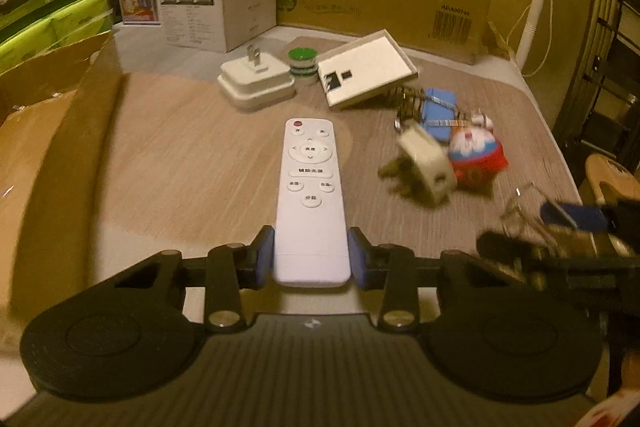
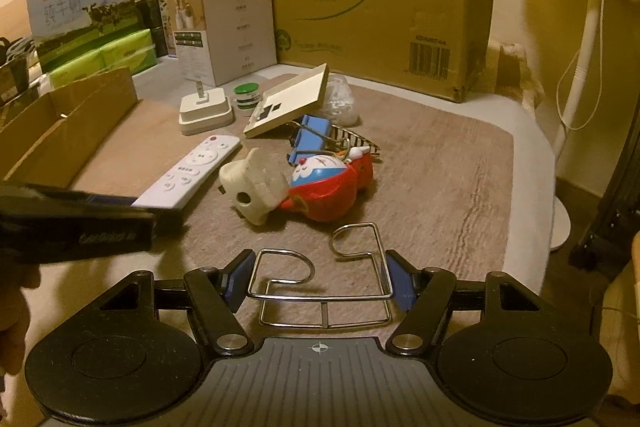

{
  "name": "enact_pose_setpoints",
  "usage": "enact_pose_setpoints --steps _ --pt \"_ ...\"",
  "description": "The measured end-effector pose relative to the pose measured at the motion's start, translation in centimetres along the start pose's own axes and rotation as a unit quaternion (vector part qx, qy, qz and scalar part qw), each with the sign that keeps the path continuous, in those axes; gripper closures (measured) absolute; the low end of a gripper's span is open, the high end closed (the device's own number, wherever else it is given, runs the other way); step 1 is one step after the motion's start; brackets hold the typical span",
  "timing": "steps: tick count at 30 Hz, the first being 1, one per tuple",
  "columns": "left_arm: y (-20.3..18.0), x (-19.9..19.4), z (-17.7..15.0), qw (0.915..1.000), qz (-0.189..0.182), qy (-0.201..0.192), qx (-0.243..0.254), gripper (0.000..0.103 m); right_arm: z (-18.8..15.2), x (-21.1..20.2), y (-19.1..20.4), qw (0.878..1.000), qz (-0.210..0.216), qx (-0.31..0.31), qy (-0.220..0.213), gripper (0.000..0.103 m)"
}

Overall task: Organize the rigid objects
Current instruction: 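Close the left gripper on the white remote control and lift it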

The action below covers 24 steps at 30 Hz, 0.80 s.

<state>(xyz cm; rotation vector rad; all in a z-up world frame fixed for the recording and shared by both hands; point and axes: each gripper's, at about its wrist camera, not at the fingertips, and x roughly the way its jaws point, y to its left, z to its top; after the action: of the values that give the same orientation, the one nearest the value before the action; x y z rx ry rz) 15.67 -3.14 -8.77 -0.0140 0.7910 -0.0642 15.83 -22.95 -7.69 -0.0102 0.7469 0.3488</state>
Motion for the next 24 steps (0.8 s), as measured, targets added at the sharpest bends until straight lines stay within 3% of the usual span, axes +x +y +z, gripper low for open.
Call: enact_pose_setpoints --steps 4,7,18,20,24 --pt "0.8 -2.6 -2.3 0.9999 0.009 0.009 -0.003 0.067 -0.2 -0.6 0.6 1.0 0.01 0.002 0.0 0.035" --pt "0.9 -3.3 -3.2 0.9998 0.018 0.005 0.01 0.06 -0.5 -0.9 1.2 1.0 0.015 0.0 0.0 0.035" --pt "1.0 -1.0 -1.4 0.9995 0.014 -0.008 0.026 0.06 -0.4 -0.8 1.0 1.0 0.007 0.002 0.002 0.035" --pt "1.0 -0.9 -1.2 0.9995 0.01 -0.007 0.03 0.068 -0.4 -0.6 1.0 1.0 0.007 0.002 0.003 0.035" --pt "1.1 -1.2 -1.2 0.9994 0.006 0.0 0.033 0.068 -0.3 -0.8 1.4 1.0 0.008 -0.002 0.003 0.035"
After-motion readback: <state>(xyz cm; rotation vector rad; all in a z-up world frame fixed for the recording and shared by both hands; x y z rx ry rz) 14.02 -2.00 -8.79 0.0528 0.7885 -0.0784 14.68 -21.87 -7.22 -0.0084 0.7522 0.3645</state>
